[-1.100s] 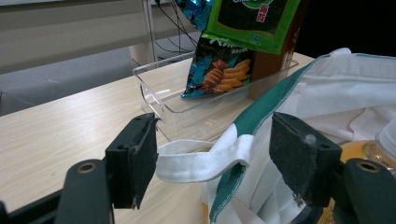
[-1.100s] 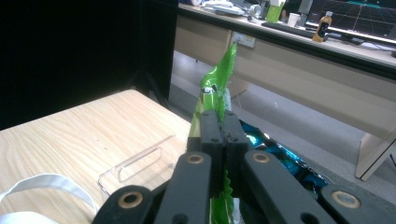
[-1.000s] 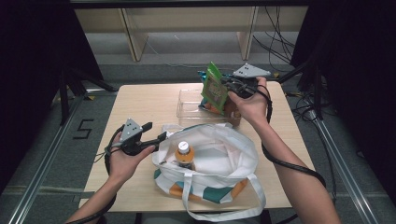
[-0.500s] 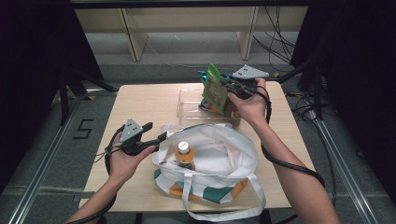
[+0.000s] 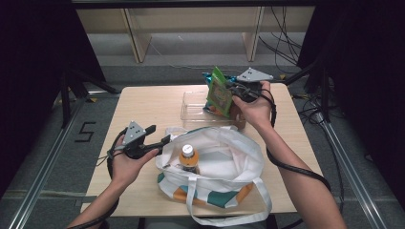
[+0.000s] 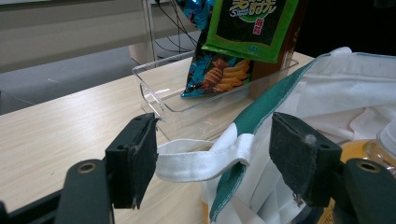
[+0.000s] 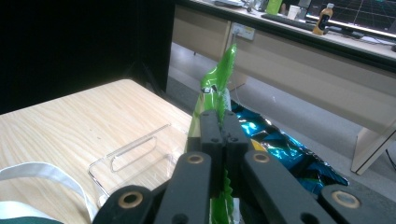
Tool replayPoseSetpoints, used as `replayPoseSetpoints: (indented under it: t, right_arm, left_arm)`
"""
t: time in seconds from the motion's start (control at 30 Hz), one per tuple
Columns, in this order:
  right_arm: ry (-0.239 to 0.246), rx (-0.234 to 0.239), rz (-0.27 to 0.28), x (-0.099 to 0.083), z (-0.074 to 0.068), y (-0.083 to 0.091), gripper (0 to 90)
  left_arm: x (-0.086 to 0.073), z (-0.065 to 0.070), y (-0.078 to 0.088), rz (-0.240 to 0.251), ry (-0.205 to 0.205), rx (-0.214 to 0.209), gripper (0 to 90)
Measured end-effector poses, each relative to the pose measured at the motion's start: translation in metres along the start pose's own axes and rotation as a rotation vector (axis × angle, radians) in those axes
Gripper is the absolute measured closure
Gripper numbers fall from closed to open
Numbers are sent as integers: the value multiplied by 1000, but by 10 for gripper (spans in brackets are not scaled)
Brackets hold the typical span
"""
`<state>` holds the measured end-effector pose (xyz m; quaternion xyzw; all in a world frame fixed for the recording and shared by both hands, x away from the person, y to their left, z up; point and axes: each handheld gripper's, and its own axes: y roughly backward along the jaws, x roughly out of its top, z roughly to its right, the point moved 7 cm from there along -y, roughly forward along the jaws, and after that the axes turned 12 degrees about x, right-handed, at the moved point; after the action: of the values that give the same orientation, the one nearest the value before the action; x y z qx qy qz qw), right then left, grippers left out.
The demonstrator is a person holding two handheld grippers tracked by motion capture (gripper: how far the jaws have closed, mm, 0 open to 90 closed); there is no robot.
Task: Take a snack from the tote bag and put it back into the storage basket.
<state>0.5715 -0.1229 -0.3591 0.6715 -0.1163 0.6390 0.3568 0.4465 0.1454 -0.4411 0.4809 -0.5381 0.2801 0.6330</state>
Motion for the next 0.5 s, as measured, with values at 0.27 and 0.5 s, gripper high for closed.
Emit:
replayPoseSetpoints:
  t: [0.27,0.5]
  right_arm:
    - [1,-10,-11,-3,0,-2,900]
    - [14,-6,-24,-7,1,-5,900]
  left_arm:
    - [0,0,0,-2,-1,0,320]
    - [0,0,0,5,2,-2,320]
